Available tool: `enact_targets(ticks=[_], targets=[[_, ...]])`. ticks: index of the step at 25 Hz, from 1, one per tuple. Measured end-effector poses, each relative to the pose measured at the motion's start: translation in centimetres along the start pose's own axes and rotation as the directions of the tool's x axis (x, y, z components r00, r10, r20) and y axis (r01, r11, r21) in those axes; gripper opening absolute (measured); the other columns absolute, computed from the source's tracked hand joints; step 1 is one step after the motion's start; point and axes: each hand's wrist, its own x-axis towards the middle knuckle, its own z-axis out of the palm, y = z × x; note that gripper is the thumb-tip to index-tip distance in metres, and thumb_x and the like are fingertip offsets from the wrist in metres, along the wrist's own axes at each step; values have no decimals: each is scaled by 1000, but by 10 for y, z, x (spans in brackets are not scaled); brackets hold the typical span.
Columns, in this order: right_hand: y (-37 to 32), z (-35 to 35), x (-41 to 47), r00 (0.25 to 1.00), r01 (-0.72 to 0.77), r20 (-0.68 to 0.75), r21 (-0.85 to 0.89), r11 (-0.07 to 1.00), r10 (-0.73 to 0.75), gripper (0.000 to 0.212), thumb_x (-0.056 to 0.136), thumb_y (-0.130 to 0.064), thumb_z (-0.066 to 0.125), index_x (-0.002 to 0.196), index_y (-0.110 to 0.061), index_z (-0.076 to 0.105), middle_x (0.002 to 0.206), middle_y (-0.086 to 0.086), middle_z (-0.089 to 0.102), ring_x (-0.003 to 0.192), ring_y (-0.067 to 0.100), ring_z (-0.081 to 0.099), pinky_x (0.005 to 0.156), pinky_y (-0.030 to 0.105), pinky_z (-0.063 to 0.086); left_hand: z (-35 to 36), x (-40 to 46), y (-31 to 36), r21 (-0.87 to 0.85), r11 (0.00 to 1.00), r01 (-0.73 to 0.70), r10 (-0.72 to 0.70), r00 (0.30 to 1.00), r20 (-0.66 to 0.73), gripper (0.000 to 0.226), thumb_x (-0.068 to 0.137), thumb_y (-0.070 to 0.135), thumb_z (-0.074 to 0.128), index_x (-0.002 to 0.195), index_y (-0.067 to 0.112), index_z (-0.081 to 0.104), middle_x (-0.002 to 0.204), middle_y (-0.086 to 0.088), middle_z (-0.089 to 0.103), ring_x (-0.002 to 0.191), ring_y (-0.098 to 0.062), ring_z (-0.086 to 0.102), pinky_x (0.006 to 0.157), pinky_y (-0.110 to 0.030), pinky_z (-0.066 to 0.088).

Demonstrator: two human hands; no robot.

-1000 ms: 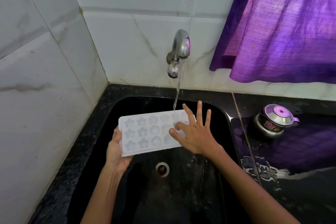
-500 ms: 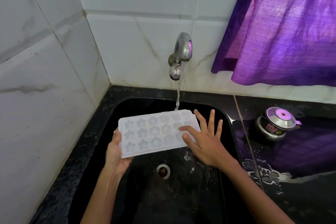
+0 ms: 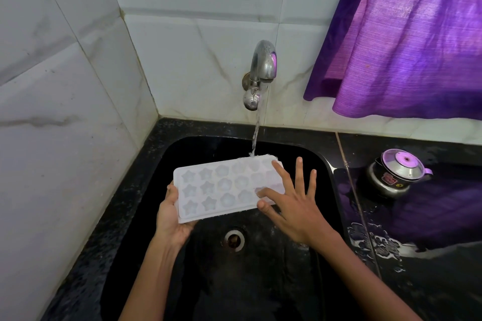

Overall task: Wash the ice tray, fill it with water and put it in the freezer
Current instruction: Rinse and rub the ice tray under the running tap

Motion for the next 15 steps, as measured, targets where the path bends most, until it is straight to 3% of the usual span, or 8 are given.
enact_targets(ticks=[5, 12, 15], targets=[[3, 3, 1, 999, -12, -42, -152, 988, 6, 77, 81, -75, -5, 120, -47, 54, 155, -2, -18, 134, 33, -41, 102, 55, -35, 0, 1, 1, 0, 1000, -1, 1, 1000, -1, 38, 101, 44, 27, 110, 26, 59, 95, -5, 76, 85, -28, 72, 60, -46, 60], [-2, 1, 3, 999, -35, 8, -145, 989, 36, 80, 76, -79, -7, 125, -49, 48, 152, -2, -26, 129, 32, -47, 98, 55, -38, 4, 1, -1, 45, 999, -14, 15, 1000, -14, 40, 100, 44, 29, 126, 25, 53, 113, -8, 69, 101, -31, 66, 72, -51, 58], [-5, 2, 0, 999, -50, -6, -135, 990, 50, 83, 75, -80, -8, 122, -47, 52, 152, -2, -25, 129, 32, -48, 98, 54, -39, 4, -1, 1, 55, 998, -35, 36, 999, -17, 41, 101, 44, 28, 127, 25, 53, 110, -6, 70, 98, -30, 67, 67, -46, 60]])
